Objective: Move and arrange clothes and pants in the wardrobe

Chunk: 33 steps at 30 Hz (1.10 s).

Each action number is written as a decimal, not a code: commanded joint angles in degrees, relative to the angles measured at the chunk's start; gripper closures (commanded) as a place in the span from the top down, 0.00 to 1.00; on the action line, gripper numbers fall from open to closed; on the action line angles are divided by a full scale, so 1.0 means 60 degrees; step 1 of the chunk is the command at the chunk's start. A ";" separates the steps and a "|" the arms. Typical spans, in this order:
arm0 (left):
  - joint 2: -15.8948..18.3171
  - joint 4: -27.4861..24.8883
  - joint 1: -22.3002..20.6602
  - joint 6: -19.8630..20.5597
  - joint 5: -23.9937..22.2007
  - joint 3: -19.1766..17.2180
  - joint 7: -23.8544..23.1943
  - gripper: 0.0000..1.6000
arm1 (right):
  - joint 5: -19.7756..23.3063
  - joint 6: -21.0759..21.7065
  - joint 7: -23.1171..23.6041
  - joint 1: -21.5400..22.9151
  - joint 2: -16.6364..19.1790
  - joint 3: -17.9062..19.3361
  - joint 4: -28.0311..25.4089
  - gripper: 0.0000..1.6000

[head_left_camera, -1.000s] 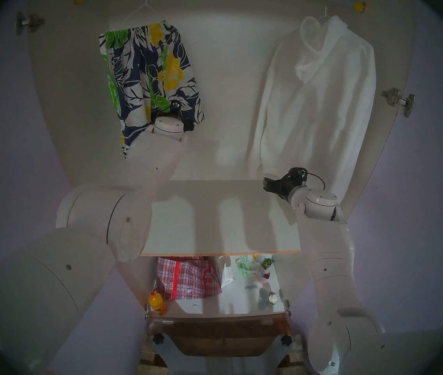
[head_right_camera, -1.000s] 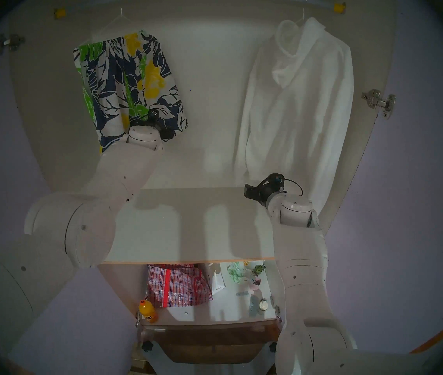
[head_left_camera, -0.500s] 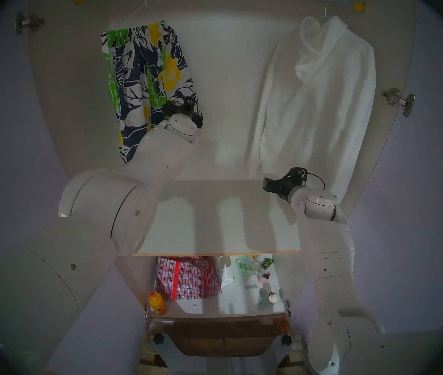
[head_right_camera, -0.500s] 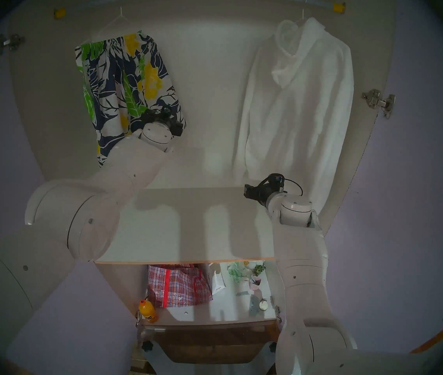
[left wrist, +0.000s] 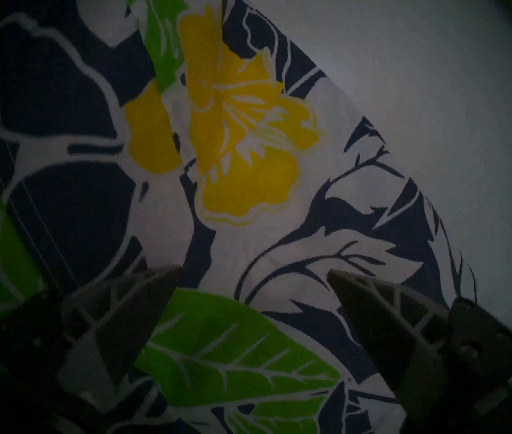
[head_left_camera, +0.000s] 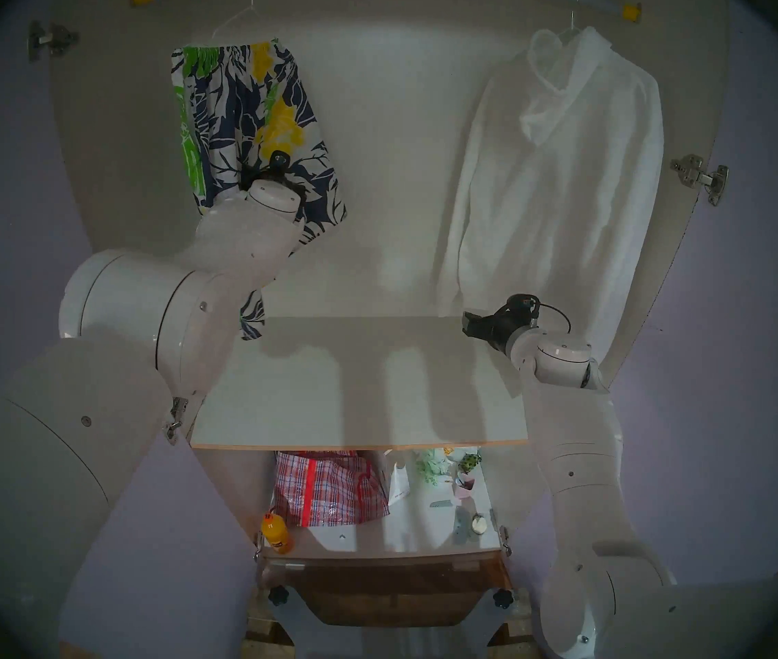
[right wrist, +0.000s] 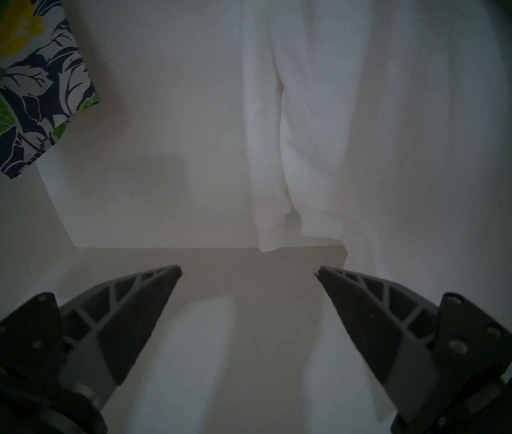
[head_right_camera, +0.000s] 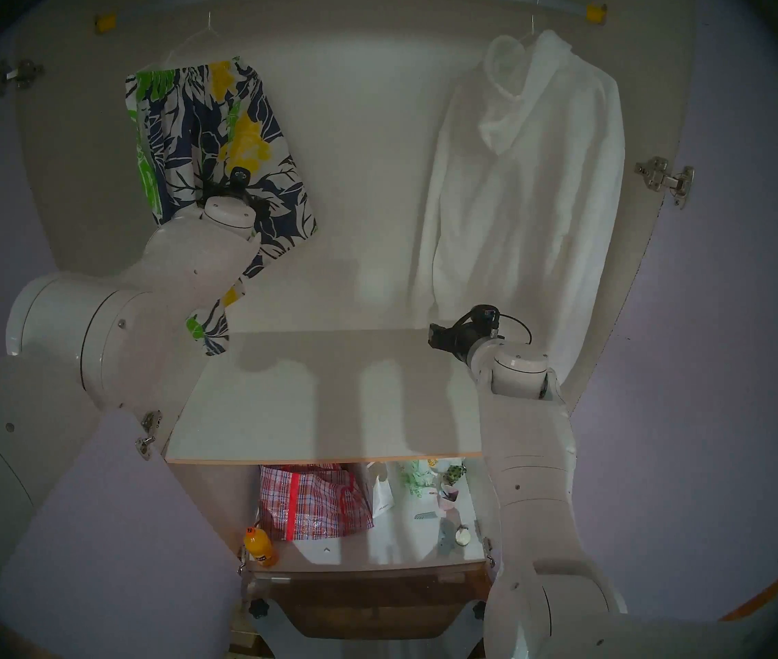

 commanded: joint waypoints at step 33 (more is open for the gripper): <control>0.0994 -0.0389 0.1032 -0.2103 -0.0079 -0.0011 -0.0246 1.00 | 0.0044 -0.0089 0.0017 0.0240 -0.0025 -0.0007 -0.0264 1.00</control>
